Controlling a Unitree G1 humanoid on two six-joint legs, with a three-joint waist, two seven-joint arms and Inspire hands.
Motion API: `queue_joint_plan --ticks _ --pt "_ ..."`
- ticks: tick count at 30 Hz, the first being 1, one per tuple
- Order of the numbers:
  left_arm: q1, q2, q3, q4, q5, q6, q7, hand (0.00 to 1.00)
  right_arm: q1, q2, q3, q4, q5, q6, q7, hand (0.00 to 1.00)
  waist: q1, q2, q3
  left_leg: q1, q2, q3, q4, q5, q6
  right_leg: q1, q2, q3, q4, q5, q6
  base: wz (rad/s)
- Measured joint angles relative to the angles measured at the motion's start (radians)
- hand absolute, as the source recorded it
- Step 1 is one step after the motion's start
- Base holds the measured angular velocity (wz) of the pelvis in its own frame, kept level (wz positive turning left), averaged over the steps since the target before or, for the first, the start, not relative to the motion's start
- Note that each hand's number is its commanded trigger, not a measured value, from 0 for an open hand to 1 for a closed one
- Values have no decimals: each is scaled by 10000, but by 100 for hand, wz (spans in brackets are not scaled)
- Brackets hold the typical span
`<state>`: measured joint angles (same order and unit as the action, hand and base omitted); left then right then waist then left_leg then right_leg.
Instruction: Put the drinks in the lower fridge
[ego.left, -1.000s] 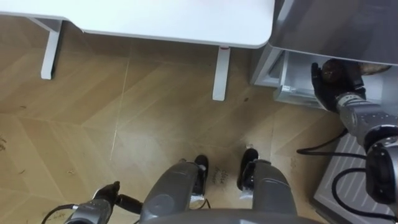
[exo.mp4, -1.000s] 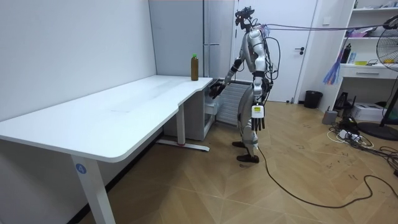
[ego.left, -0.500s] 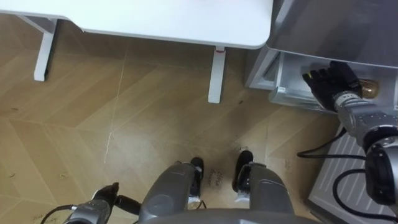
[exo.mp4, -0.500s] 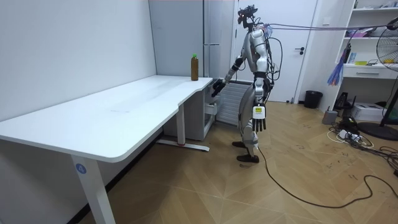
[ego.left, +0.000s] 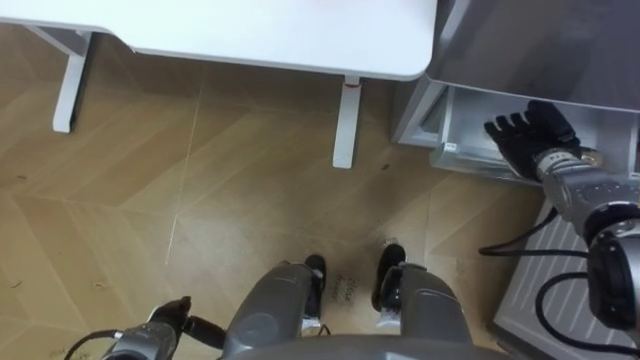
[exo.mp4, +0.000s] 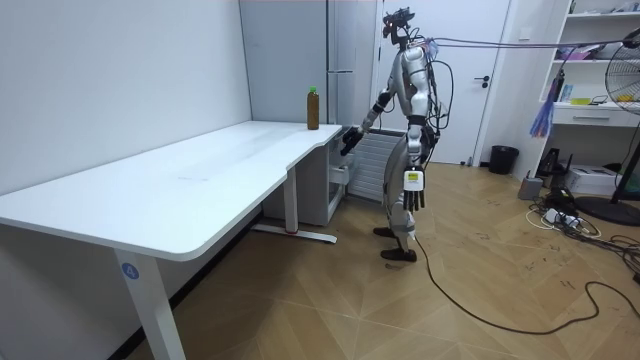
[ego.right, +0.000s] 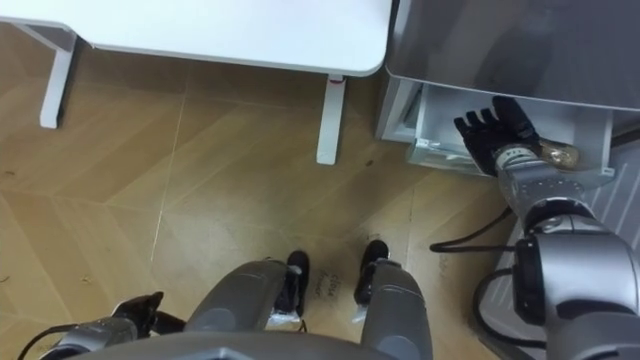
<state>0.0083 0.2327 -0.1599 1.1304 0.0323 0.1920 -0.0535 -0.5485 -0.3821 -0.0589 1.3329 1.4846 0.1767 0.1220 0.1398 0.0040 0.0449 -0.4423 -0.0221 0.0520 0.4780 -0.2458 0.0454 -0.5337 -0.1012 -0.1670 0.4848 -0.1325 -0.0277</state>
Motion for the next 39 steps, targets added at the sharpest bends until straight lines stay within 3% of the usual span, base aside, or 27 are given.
queue_joint_plan --ticks 10,15,19,22,28,32,39 --pt "-27 58 116 7 1 -7 -17 0 461 -33 385 283 -494 200 454 0 -78 92 -80 1050 100 -2 -579 35 -12 1084 166 -80 -666 85 45 -1" --pt "216 205 292 66 -6 -67 -93 0 954 -52 777 283 -1037 359 1123 0 -327 103 -272 1985 85 3 -1417 209 -7 1932 288 -108 -1270 153 129 -1" --pt "642 303 677 20 -4 -242 -185 0 1432 -54 759 116 -1716 374 1667 0 -663 123 -308 2805 127 1 -1804 223 -4 2760 389 -87 -1673 153 173 -1" --pt "1003 289 1056 -108 -2 -251 -159 0 1896 -56 758 -431 -2258 430 1888 0 -802 57 -388 3237 159 13 -2090 231 -17 3166 456 -113 -1943 166 204 -1" --pt "1833 296 1784 -106 208 -272 55 0 3533 -45 684 -913 -3125 364 2971 0 -819 -369 -572 4506 283 -22 -2709 201 -97 4527 691 -181 -2618 125 227 2" --pt "2048 167 2026 -154 742 -277 148 0 4851 164 621 -1655 -3966 169 3306 0 -853 -565 -536 5055 316 -125 -2969 164 -149 5125 788 -291 -2895 100 236 7" --pt "2042 71 2180 -122 895 -507 513 0 5976 331 620 -1656 -5321 -103 3520 0 -871 -521 -439 5253 358 -134 -3111 123 -179 5339 877 -239 -3044 99 231 -1"
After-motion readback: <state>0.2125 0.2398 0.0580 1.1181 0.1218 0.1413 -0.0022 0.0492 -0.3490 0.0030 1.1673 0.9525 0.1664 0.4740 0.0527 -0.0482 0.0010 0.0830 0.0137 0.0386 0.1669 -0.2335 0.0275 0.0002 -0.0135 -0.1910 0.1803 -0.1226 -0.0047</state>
